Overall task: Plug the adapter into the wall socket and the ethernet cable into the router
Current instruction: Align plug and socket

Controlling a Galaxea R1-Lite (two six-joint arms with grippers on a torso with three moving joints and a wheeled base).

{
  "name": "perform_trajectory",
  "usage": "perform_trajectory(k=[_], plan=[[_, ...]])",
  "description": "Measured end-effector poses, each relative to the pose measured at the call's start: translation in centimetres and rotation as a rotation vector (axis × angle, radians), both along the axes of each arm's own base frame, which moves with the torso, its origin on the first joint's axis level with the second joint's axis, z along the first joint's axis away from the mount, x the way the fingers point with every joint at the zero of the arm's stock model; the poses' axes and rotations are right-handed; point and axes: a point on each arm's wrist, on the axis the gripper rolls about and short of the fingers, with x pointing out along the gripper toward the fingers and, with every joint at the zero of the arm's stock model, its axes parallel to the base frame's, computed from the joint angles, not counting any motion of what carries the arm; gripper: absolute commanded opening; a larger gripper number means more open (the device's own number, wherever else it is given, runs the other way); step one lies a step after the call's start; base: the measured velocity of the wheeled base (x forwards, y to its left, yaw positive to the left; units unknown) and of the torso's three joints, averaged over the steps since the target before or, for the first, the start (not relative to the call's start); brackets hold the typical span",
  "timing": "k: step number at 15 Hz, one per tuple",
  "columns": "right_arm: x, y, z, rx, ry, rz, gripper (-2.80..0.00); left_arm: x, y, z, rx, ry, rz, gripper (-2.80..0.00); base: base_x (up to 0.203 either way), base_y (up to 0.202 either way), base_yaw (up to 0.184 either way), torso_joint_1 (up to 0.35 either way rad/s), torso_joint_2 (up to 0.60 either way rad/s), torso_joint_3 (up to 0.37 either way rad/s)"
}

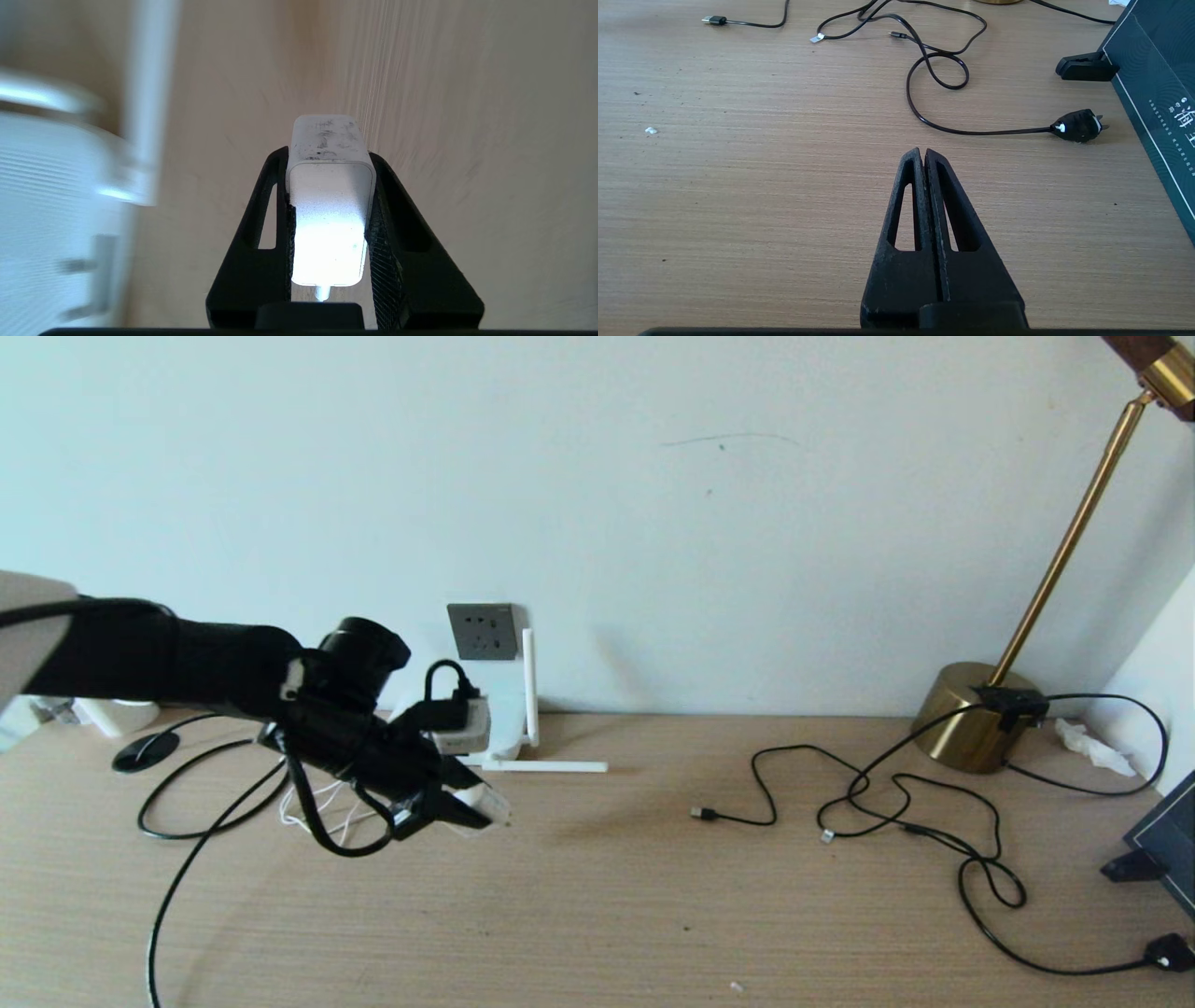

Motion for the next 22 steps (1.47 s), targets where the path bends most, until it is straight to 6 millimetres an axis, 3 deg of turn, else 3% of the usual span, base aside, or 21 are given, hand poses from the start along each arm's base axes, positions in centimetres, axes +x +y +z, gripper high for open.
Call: perform_trajectory(k=[2,5,6,8,10,13,16,22], plan=[[0.0,0.0,0.0,0.000,0.000,0.000,-2.80,-2.5,0.4,5.4,-0.153,-0.049,0.041,-2.80,0.000,0.000,0.000,0.000,0.00,0.000],[0.0,0.0,0.0,0.000,0.000,0.000,-2.80,-8.2,1.7,14.0,-0.415,-0.050,0.209,-2.80,0.000,0.000,0.000,0.000,0.00,0.000],[0.0,0.0,0.0,-0.001,0.000,0.000,-2.80,-10.3,2.6,16.1,-0.494,-0.028,0.300,-2.80,0.000,0.000,0.000,0.000,0.00,0.000],[0.0,0.0,0.0,0.000,0.000,0.000,-2.80,-14.2,4.2,18.3,-0.620,0.029,0.486,-2.80,0.000,0.000,0.000,0.000,0.00,0.000],[0.0,0.0,0.0,0.000,0.000,0.000,-2.80,-16.4,5.5,19.1,-0.739,0.088,0.636,-2.80,0.000,0.000,0.000,0.000,0.00,0.000],[0.0,0.0,0.0,0.000,0.000,0.000,-2.80,-17.6,7.3,19.6,-0.845,0.074,0.769,-2.80,0.000,0.000,0.000,0.000,0.00,0.000],[0.0,0.0,0.0,-0.001,0.000,0.000,-2.80,-16.6,8.2,18.0,-0.857,0.012,0.882,-2.80,0.000,0.000,0.000,0.000,0.00,0.000],[0.0,0.0,0.0,-0.001,0.000,0.000,-2.80,-13.4,8.0,12.4,-0.853,-0.126,1.026,-2.80,0.000,0.000,0.000,0.000,0.00,0.000]])
